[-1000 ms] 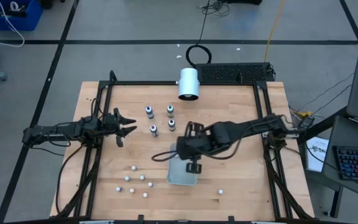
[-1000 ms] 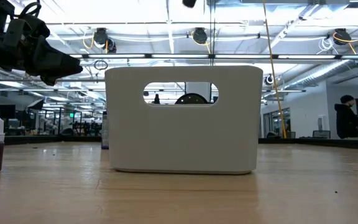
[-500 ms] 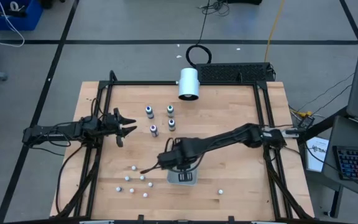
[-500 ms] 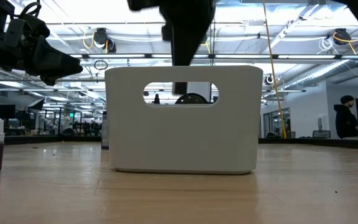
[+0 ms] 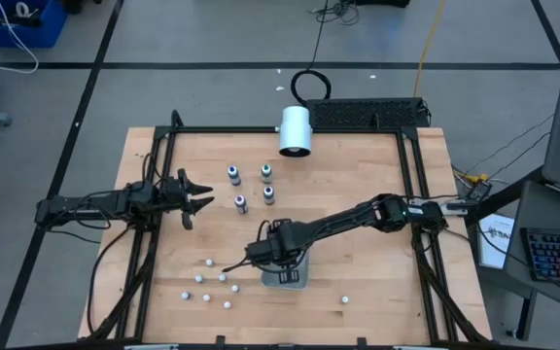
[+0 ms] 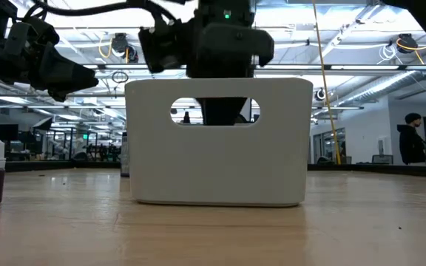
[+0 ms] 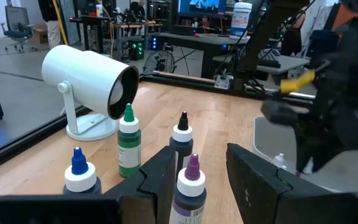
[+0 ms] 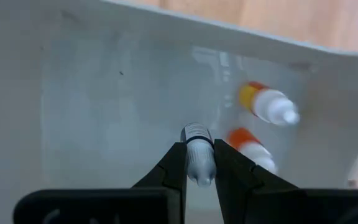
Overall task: Pick & Place food coloring
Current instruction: Put the small purple food coloring bottle into the gray bin, then put the small red food coloring bottle into the gray bin
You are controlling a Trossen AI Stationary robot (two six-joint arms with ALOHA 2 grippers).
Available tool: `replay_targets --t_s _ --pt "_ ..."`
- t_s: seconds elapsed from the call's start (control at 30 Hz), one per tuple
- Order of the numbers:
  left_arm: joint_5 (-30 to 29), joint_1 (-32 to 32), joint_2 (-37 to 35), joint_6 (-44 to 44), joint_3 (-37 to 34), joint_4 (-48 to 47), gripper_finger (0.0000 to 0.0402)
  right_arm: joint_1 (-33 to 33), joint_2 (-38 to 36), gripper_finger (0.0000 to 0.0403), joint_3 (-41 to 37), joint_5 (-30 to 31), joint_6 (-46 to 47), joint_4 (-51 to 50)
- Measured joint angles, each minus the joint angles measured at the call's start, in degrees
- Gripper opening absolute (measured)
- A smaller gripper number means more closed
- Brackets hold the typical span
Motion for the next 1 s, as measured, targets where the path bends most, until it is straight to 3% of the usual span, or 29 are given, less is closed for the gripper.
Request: replay_targets --t_s 0.47,0.73,1.0 --pt "0.0 0.0 0.0 0.0 0.0 0.0 0.0147 0.0 -0.1 0.0043 -3.1 -3.0 -0.2 3.3" --pt "0.0 0.0 0.0 0.0 0.0 0.0 0.0147 0.0 0.3 0.0146 -3.4 -3.0 2.0 3.2" --pt "0.0 0.0 0.0 0.0 0.0 0.0 0.0148 0.2 -0.5 0.0155 -3.4 -3.0 2.2 3.1"
